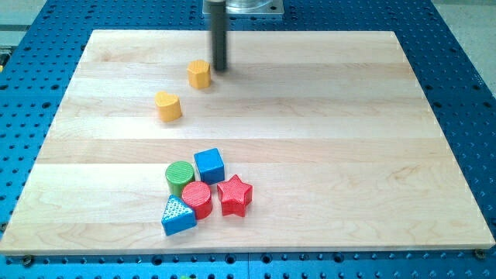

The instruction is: Make a group of all the blocks towards bottom center

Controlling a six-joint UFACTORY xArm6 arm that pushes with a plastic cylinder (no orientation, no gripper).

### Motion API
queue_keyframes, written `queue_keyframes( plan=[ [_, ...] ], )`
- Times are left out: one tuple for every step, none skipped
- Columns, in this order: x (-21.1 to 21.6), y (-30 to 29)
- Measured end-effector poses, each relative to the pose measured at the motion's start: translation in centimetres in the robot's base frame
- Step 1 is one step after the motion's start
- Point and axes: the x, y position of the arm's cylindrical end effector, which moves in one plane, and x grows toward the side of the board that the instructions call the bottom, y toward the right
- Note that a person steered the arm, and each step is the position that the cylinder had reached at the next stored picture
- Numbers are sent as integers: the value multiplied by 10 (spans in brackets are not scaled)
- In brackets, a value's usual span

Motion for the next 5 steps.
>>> queue_keyframes(
  plan=[
    [102, -44],
    [136, -17],
    [138, -84],
    [152, -38],
    [149, -23]
  ],
)
